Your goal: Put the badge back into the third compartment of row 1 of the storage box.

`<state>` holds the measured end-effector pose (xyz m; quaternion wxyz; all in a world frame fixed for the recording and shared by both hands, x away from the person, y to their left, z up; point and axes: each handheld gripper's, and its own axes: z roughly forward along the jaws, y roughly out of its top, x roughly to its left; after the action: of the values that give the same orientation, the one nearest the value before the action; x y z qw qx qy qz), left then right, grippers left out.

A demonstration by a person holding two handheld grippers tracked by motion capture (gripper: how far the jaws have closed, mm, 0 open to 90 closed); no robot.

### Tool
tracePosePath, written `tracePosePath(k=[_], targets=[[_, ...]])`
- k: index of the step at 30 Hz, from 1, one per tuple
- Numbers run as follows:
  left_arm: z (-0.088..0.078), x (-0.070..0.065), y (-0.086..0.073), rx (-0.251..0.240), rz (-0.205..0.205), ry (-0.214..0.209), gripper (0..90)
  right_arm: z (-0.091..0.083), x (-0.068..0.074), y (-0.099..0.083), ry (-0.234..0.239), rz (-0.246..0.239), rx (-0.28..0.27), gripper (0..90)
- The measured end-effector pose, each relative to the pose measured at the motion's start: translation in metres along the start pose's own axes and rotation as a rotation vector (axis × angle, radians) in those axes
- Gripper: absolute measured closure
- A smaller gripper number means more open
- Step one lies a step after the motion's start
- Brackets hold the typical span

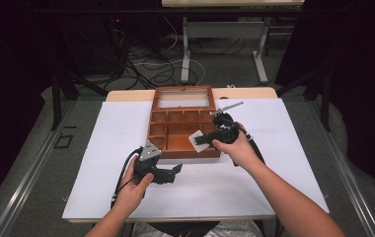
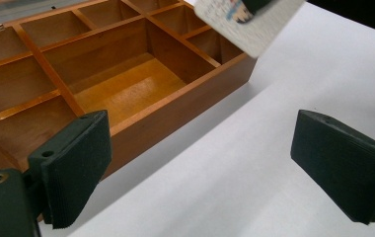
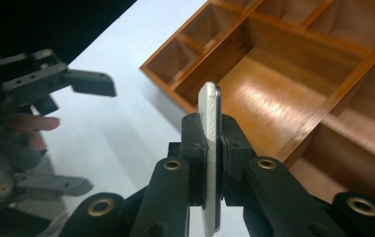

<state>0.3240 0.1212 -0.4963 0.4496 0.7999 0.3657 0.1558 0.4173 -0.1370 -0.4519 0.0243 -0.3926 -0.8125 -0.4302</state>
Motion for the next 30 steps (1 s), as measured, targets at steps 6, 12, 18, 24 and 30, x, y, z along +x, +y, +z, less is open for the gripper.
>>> tracePosePath(k=[6, 12, 18, 24, 30], targets=[[0.0, 0.002, -0.001, 0.005, -0.006, 0.003, 8.8, 0.004, -0.005, 0.014, -0.042, -0.034, -0.012, 84.4], [-0.002, 0.004, -0.001, 0.002, -0.009, 0.004, 8.8, 0.008, -0.009, 0.027, -0.075, -0.05, -0.02, 84.3], [-0.003, 0.006, -0.001, -0.003, -0.021, 0.004, 8.9, 0.013, -0.012, 0.037, -0.103, -0.061, -0.03, 84.4], [-0.004, 0.009, -0.001, -0.005, -0.024, 0.005, 8.9, 0.02, -0.014, 0.047, -0.118, -0.086, -0.044, 84.4], [-0.006, 0.011, -0.002, -0.008, -0.03, 0.005, 8.9, 0.026, -0.015, 0.055, -0.136, -0.105, -0.036, 84.3]])
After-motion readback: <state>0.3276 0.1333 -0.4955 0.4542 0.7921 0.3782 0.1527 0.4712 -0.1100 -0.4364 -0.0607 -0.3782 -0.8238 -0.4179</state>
